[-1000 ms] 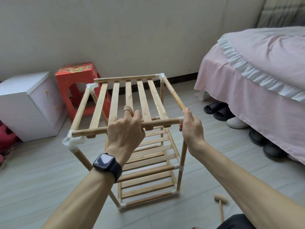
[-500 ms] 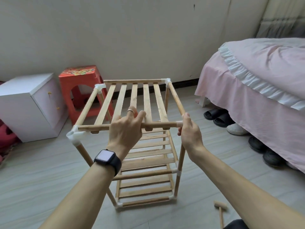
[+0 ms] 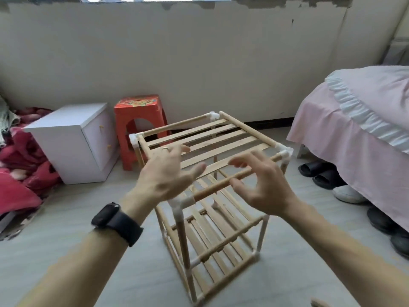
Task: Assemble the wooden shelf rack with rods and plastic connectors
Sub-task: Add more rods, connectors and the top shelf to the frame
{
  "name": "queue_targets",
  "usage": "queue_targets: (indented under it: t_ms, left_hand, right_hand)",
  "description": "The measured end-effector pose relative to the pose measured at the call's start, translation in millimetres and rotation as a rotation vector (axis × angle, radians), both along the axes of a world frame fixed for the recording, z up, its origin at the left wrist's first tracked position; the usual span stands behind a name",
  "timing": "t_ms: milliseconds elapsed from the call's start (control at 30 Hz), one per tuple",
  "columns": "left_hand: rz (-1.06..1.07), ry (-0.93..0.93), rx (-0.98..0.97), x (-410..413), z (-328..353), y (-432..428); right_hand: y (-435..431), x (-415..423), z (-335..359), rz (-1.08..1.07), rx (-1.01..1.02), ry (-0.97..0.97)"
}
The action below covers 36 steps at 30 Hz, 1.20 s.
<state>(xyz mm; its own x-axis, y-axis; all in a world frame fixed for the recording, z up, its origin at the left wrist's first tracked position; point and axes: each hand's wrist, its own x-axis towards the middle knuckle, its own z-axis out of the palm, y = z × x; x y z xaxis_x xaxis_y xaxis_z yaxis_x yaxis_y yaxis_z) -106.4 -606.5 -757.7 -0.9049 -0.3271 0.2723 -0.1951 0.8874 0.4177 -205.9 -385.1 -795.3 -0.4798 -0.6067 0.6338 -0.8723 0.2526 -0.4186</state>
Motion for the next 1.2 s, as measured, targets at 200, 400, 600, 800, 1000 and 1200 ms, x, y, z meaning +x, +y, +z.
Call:
queue_targets:
  t_ms: [200,400,600,800,1000,1200]
  left_hand:
    - [0.132,-0.300,-0.285,-25.9,-32.4,57.8]
    - [0.053,-0.237,-0.352,-32.5,-26.6,10.8]
    - [0.018,-0.202,-0.433,-37.1,-30.5,-12.5]
    - [0.015,-0.154,-0.471,-40.2,-35.2,-17.2]
    - [-0.001,-0.228,-0.494,-36.0,-31.2,-19.3]
    - [0.093,-0.196,-0.474,-15.4,-37.8,-38.1]
  right_hand:
    - [-7.8,-68.8,8.8,-0.298,0.786,0.065]
    - [-34.7,-84.8,12.0,-0.266,0.815,0.117]
    - [-38.0,-89.0,7.1,-0.272,0.761,0.087]
    - [-41.6,-87.9,2.5,-0.315,0.712,0.157]
    - [-37.6,-88.9,5.7,-0.328,0.730,0.115]
    - [-42.3,-84.6,1.1,-0.331,0.729,0.127]
